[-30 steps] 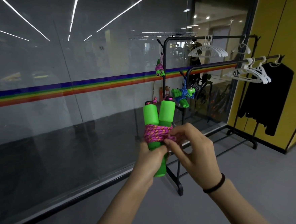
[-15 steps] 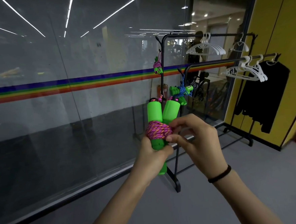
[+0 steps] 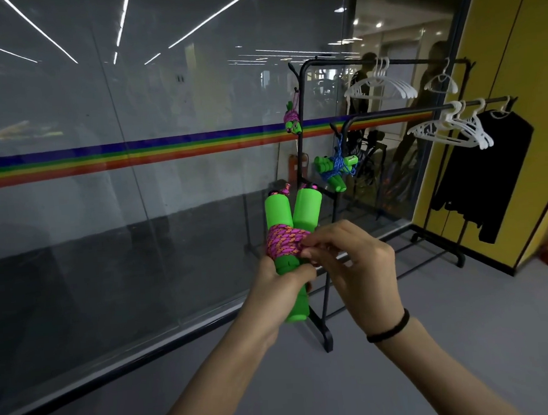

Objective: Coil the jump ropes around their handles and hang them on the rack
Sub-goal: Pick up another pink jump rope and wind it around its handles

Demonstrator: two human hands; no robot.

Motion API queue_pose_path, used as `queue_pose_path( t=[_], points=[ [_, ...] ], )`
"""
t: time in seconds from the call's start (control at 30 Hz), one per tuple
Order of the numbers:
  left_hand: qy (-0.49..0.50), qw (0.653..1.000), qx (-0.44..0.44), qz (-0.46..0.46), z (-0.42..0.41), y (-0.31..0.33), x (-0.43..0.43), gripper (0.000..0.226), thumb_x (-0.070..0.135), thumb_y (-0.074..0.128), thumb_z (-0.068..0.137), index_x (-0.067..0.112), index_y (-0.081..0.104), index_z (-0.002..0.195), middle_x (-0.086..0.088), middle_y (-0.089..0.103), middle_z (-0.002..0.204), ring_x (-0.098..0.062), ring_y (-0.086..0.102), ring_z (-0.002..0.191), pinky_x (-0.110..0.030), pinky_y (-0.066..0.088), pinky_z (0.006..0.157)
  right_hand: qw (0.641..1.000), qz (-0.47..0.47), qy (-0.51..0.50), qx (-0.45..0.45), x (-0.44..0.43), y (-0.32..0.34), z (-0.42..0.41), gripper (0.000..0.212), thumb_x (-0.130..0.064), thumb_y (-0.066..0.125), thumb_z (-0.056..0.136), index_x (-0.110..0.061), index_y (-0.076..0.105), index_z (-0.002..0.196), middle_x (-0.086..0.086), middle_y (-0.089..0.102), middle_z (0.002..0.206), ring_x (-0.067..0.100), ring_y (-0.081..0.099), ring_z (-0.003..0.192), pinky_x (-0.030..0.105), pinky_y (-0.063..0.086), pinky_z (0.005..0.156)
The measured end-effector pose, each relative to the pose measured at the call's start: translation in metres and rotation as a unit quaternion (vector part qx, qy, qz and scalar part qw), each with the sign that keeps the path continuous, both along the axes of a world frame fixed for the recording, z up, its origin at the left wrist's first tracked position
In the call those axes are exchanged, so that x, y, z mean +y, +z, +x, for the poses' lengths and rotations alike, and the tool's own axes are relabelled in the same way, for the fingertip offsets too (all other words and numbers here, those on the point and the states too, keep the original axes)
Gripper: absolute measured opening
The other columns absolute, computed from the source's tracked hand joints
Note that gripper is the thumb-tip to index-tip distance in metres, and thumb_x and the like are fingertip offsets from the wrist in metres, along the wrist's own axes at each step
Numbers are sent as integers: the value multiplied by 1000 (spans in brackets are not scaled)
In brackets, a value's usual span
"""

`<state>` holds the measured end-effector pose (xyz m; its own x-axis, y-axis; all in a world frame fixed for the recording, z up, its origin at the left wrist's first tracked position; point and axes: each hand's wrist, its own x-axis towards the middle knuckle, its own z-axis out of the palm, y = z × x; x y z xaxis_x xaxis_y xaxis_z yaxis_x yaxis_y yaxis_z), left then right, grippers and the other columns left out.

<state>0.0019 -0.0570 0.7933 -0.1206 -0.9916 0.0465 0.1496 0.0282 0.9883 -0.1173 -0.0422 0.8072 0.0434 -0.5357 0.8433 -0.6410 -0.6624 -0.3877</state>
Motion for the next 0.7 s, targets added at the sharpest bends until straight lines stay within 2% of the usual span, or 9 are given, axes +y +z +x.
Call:
queue_pose_path(
  t=[0.07, 0.13, 0.2, 0.33, 0.43, 0.53, 0.6, 0.67, 0.7],
  points=[
    [6, 1000, 14, 10, 2, -2, -1, 23, 6, 66, 67, 6, 55, 87, -6, 52, 65, -13, 53, 53, -23, 43, 46, 1000, -9, 15, 2, 1, -4, 3, 9, -7, 68, 79, -8, 72, 87, 5, 67, 89, 2, 60, 85, 12, 49, 77],
    [9, 1000, 19, 16, 4, -3, -1, 20, 1, 63, 73, 6, 55, 91, -6, 54, 66, -13, 54, 55, -24, 43, 48, 1000, -11, 24, 8, 3, -6, 4, 13, -4, 67, 79, -9, 72, 90, 5, 67, 92, 2, 60, 88, 13, 49, 80],
    [4, 1000, 17, 18, 7, -4, -1, 17, -1, 60, 77, 6, 56, 92, -6, 54, 67, -14, 54, 56, -25, 44, 50, 999, 18, 25, 7, 5, -5, 5, 15, -3, 67, 79, -11, 71, 91, 1, 65, 91, 1, 60, 87, 14, 49, 78],
    [5, 1000, -4, 7, 9, -4, -1, 13, 2, 63, 75, 10, 58, 84, -7, 55, 65, -13, 54, 54, -26, 44, 52, 997, 76, -9, 16, 7, -1, 7, 20, -2, 70, 74, -14, 64, 89, -6, 61, 82, -5, 55, 76, 4, 42, 69],
    [0, 1000, -5, 18, 10, -3, -2, 33, 13, 64, 59, 5, 58, 90, -9, 56, 67, -14, 55, 54, -26, 45, 53, 994, 102, -10, 27, 11, 1, 7, 20, -2, 66, 76, -13, 62, 92, -3, 63, 82, 3, 56, 79, 3, 40, 66],
    [6, 999, 5, 43, 12, -5, -3, 44, 15, 65, 54, 1, 56, 94, -9, 57, 65, -16, 55, 52, -25, 44, 49, 990, 135, 12, 35, 15, 3, 5, 18, 0, 59, 81, -10, 57, 97, -2, 66, 84, 4, 57, 75, 7, 41, 62],
    [20, 999, -2, 47, 13, -6, -3, 37, 11, 71, 60, 4, 54, 92, -9, 57, 65, -17, 55, 53, -26, 43, 50, 982, 178, 61, -7, 17, 5, 1, 15, -2, 57, 84, -10, 54, 96, -4, 66, 82, 6, 59, 69, 15, 45, 61],
    [31, 999, -3, 39, 15, -5, -4, 23, 2, 68, 72, 8, 51, 87, -6, 56, 62, -15, 53, 51, -23, 43, 48, 954, 234, 144, -117, 20, 9, -2, 11, -4, 60, 83, -9, 54, 92, 1, 65, 79, 17, 60, 72, 30, 47, 67],
    [34, 999, -4, 32, 15, -4, -4, 20, -1, 65, 75, 10, 50, 85, -5, 55, 61, -13, 52, 50, -22, 42, 47, 934, 254, 183, -172, 22, 11, -4, 11, -6, 62, 81, -9, 55, 89, 2, 63, 78, 20, 59, 74, 32, 47, 70]
  ],
)
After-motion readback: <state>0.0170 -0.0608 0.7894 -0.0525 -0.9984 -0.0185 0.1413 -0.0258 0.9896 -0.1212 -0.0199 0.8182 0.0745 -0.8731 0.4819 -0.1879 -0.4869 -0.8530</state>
